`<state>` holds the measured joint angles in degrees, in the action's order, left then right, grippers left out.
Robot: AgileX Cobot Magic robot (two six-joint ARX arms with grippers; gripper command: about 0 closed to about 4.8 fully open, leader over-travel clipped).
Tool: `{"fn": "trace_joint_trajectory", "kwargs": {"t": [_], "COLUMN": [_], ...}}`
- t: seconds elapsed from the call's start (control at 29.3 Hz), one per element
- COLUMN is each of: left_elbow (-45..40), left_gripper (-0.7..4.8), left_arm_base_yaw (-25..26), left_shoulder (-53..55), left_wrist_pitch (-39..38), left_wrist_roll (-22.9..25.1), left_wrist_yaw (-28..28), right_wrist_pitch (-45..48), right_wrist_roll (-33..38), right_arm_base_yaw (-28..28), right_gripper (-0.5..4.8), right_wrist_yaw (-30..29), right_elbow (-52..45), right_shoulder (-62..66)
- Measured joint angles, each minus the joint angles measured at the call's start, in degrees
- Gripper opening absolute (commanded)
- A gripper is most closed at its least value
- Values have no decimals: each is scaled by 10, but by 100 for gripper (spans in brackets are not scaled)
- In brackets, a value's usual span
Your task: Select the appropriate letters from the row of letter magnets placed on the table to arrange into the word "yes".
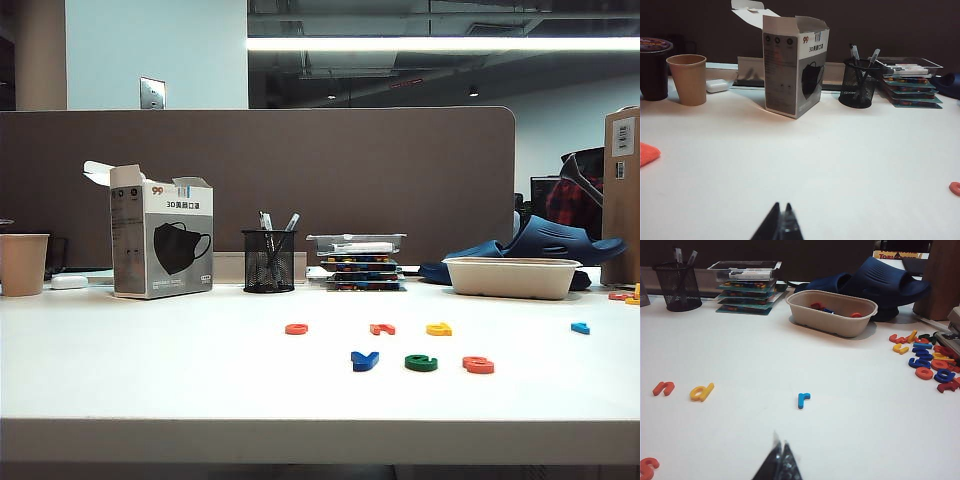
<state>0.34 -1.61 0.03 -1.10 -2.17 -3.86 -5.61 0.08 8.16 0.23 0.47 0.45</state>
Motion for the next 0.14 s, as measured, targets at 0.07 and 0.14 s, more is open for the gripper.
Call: {"fn": "trace_joint_trajectory", "kwargs": {"t": [0.07, 0.14], "left_elbow": [0, 0], "left_gripper": [-5, -5], "left_arm_base_yaw": [0, 0], "left_shoulder": [0, 0], "left_wrist_pitch": [0, 0], "left_wrist_roll": [0, 0], "left_wrist_yaw": [0, 0], "right_wrist_pitch": [0, 0], "right_wrist_roll": [0, 0], "right_arm_base_yaw": [0, 0], "right_gripper": [0, 0], "right_wrist_yaw": [0, 0], "right_elbow": [0, 0], "right_shoulder": [0, 0]}}
